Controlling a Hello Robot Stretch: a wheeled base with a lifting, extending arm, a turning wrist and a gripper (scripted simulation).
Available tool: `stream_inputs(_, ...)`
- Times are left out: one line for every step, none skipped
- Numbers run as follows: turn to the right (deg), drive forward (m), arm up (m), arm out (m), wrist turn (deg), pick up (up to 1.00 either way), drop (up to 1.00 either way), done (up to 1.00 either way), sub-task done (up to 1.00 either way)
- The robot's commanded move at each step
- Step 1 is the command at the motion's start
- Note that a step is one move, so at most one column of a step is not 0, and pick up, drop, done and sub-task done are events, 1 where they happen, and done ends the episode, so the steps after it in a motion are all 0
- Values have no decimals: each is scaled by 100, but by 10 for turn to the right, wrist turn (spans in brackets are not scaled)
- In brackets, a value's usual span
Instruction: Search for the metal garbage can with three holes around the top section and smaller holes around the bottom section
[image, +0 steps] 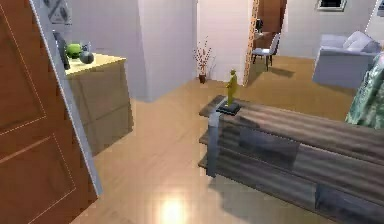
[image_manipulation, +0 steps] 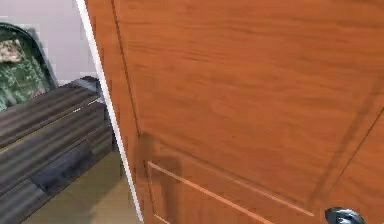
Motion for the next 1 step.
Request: stream_inputs(-450,0,0,0,0,0,0,0,0)
